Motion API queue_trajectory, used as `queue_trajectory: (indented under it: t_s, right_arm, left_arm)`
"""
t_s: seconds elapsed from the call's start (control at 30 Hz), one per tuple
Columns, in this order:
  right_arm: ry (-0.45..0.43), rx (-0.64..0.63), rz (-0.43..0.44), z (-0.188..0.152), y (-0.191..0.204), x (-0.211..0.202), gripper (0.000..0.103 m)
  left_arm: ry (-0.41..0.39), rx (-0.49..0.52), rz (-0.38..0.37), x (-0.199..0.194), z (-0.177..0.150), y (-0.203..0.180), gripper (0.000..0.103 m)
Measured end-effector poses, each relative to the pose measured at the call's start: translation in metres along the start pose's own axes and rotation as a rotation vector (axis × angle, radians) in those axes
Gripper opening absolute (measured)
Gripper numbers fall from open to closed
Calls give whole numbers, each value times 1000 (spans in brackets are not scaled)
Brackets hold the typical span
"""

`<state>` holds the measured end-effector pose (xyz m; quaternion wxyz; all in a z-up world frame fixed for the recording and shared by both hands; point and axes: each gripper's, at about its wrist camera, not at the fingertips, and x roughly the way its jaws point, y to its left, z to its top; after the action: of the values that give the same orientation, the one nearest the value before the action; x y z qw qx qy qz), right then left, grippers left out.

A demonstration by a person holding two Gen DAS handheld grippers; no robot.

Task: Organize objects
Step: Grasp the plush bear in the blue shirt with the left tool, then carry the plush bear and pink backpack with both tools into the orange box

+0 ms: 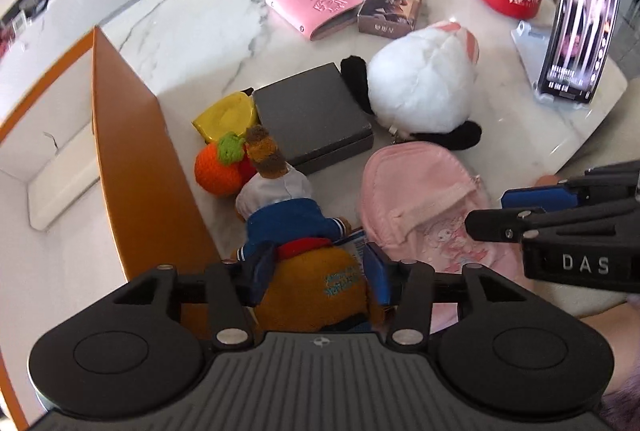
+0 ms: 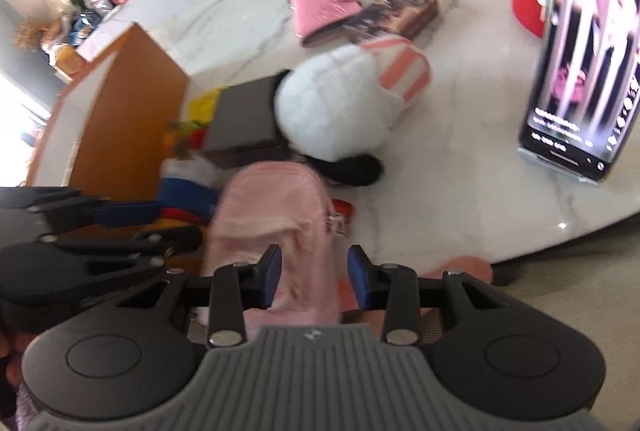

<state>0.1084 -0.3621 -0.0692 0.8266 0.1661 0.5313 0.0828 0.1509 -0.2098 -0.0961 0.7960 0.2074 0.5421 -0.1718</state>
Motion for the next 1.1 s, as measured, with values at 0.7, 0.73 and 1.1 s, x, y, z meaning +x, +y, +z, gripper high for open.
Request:
queue_trajectory:
  t_s: [0.7, 0.73, 1.1]
  right_arm:
    - [8, 86, 148, 2, -12, 20, 18]
    - [-2, 75, 144, 3, -9, 17, 17]
    - [-114, -43, -35, -11, 14, -26, 15]
  left_arm:
    - [-11, 221, 160, 17, -14, -25, 63]
    - [-18, 214, 152, 16, -14, -23, 61]
    - [-130, 55, -25, -7, -17, -2, 54]
